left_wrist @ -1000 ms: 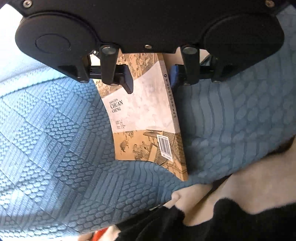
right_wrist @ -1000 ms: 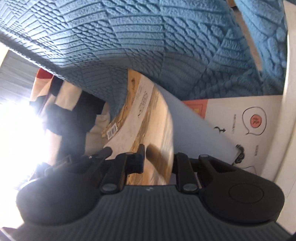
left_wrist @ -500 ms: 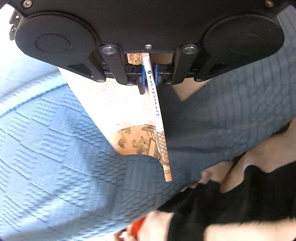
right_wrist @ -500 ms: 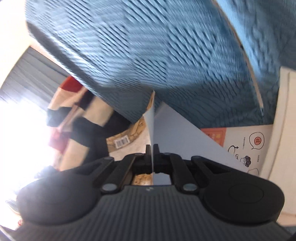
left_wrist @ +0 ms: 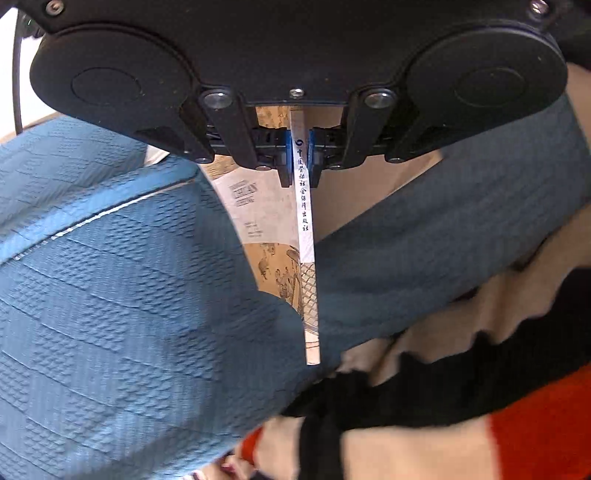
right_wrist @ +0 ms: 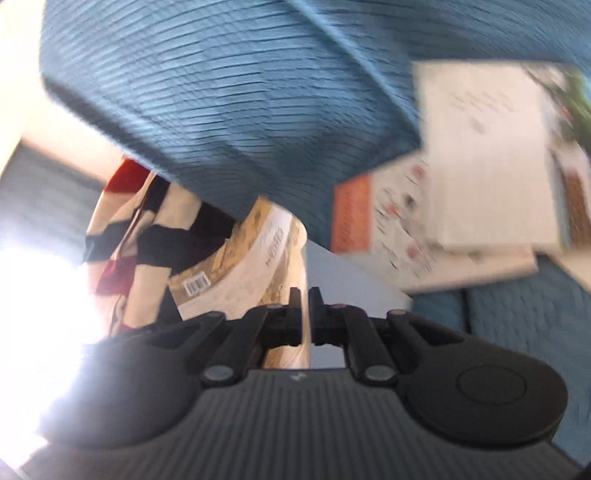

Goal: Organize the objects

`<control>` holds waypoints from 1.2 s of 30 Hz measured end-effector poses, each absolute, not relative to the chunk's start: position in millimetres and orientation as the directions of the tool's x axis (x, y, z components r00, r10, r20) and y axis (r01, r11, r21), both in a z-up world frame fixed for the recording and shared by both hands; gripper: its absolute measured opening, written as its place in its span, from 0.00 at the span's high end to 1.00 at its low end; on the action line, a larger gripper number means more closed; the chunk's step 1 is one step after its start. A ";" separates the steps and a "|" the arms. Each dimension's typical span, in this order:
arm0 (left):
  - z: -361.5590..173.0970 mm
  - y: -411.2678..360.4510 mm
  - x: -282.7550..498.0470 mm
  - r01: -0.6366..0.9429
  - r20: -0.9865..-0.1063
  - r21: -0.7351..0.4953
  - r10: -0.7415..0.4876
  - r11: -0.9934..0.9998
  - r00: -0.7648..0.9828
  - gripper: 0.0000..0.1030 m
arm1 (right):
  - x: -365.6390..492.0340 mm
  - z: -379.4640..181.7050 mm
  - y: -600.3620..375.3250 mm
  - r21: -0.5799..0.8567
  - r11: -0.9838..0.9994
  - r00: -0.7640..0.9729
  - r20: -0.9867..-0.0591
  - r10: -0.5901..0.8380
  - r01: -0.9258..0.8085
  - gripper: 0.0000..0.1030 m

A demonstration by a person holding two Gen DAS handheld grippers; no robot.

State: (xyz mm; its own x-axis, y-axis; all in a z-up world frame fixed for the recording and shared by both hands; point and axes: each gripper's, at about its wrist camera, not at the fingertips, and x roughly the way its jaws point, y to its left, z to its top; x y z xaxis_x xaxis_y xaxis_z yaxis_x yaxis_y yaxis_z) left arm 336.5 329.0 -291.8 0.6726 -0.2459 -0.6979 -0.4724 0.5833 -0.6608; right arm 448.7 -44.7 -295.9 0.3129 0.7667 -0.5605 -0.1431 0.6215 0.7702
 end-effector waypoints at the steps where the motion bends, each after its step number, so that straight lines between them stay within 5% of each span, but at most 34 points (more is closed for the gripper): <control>1: -295.3 331.1 335.5 -0.481 -0.698 -0.667 -0.252 0.569 0.670 0.95 | 440.8 -301.8 -53.3 0.789 0.607 0.312 -0.555 0.771 -0.095 0.67; 2: -297.1 332.5 335.2 -0.487 -0.699 -0.669 -0.253 0.561 0.669 0.95 | 431.4 -309.9 -60.4 0.808 0.589 0.309 -0.550 0.776 -0.039 0.43; 4: -296.6 334.4 331.9 -0.490 -0.695 -0.676 -0.254 0.551 0.673 0.95 | 409.9 -325.6 -66.6 0.839 0.542 0.296 -0.530 0.795 0.047 0.36; 12: -283.3 337.9 330.6 -0.486 -0.696 -0.668 -0.240 0.564 0.677 0.95 | 357.9 -389.5 -33.8 0.889 0.332 0.151 -0.392 0.907 0.315 0.35; 21: -289.0 345.1 337.2 -0.502 -0.703 -0.669 -0.250 0.548 0.665 0.96 | 376.9 -401.7 -15.0 0.899 0.315 0.235 -0.391 0.890 0.303 0.31; 24: -290.0 345.9 340.5 -0.492 -0.696 -0.673 -0.250 0.552 0.673 0.95 | 380.6 -401.2 -19.6 0.903 0.324 0.259 -0.396 0.881 0.282 0.46; 26: -290.2 345.6 346.0 -0.487 -0.699 -0.667 -0.246 0.564 0.672 0.95 | 382.3 -401.0 -21.2 0.891 0.372 0.253 -0.434 0.864 0.258 0.80; 36: -323.0 331.6 357.9 -0.496 -0.695 -0.705 -0.358 0.507 0.624 0.86 | 384.9 -382.0 -28.3 0.928 0.322 0.286 -0.364 0.886 0.186 0.91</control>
